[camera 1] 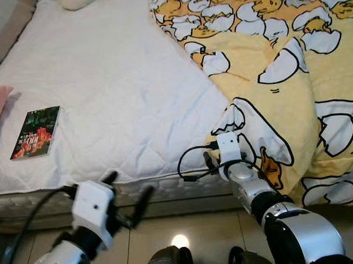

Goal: Clean up the room

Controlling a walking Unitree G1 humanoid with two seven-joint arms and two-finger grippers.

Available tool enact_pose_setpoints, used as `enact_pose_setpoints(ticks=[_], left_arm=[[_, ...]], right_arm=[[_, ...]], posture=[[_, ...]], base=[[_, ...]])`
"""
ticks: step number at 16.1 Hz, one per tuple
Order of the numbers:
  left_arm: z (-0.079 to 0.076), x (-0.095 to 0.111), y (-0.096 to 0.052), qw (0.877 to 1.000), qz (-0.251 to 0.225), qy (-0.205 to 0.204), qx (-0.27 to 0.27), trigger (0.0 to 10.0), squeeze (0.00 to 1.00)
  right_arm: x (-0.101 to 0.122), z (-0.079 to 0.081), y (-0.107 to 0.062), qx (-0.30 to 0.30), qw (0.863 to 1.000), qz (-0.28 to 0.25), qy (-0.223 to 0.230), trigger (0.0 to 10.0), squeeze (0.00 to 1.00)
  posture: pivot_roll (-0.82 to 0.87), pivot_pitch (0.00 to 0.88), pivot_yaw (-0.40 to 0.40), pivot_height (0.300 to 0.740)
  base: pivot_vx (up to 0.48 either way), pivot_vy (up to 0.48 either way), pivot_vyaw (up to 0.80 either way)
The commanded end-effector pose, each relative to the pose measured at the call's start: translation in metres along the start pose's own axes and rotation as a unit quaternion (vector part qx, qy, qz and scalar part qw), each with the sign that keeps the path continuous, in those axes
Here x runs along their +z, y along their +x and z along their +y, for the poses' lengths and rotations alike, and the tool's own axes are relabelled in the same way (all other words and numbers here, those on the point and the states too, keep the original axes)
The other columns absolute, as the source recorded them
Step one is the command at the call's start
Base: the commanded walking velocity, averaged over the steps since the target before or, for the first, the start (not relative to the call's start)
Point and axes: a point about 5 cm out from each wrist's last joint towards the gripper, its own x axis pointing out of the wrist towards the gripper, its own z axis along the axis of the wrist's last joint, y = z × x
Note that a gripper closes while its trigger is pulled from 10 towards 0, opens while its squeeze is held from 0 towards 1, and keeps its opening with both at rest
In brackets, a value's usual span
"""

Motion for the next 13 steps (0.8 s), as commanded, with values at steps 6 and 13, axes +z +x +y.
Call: enact_pose_setpoints(ticks=[6, 13], left_arm=[[-0.008, -0.005, -0.002, 0.998, 0.031, -0.007, -0.052, 10.0, 0.0], [-0.014, -0.013, -0.007, 0.997, 0.048, -0.026, -0.055, 10.0, 0.0]], right_arm=[[0.014, 0.049, -0.002, 0.101, 0.994, -0.038, -0.028, 0.0, 0.0], [-0.026, 0.098, -0.02, 0.208, 0.977, -0.032, -0.038, 0.0, 0.0]], posture=[[0.23, 0.209, 0.199, 0.74], [0.22, 0.211, 0.198, 0.74]], base=[[0.0, 0.0, 0.0], [0.0, 0.0, 0.0]])
